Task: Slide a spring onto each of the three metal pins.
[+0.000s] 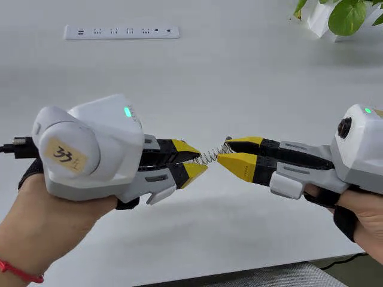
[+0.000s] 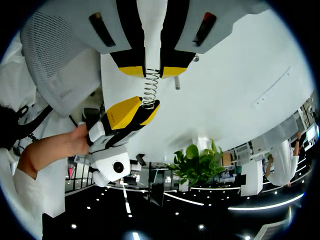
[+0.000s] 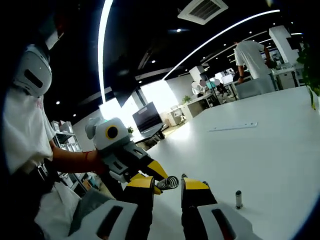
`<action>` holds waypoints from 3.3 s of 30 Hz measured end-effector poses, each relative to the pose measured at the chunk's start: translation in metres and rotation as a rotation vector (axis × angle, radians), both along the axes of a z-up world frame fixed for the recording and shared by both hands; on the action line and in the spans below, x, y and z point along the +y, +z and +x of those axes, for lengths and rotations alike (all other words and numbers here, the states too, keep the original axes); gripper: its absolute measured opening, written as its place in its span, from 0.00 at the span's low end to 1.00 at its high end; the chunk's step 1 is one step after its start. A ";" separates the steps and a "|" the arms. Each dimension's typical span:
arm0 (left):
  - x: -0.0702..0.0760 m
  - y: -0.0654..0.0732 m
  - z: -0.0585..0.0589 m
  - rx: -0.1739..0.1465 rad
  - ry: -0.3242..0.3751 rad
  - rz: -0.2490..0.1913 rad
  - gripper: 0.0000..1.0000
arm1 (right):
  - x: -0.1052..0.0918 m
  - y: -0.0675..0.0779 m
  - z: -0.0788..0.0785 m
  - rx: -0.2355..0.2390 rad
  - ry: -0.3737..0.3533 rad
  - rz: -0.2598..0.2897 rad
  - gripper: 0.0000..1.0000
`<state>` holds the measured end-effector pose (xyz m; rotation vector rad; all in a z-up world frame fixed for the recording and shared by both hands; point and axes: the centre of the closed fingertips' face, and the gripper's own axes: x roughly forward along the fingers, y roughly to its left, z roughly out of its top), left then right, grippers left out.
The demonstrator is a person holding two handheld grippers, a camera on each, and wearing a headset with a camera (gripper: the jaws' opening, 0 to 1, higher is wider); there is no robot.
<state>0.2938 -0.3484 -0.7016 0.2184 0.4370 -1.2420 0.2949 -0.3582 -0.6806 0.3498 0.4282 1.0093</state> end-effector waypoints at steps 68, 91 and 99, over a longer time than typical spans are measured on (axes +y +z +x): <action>-0.002 0.018 -0.006 0.022 -0.002 -0.131 0.06 | 0.021 0.032 -0.004 -0.196 0.240 -0.299 0.06; -0.003 0.024 -0.013 0.016 -0.033 -0.175 0.06 | 0.019 0.030 -0.018 -0.251 0.609 -0.582 0.15; -0.005 0.024 -0.017 0.014 -0.053 -0.173 0.06 | 0.024 0.034 -0.028 -0.281 0.854 -0.710 0.15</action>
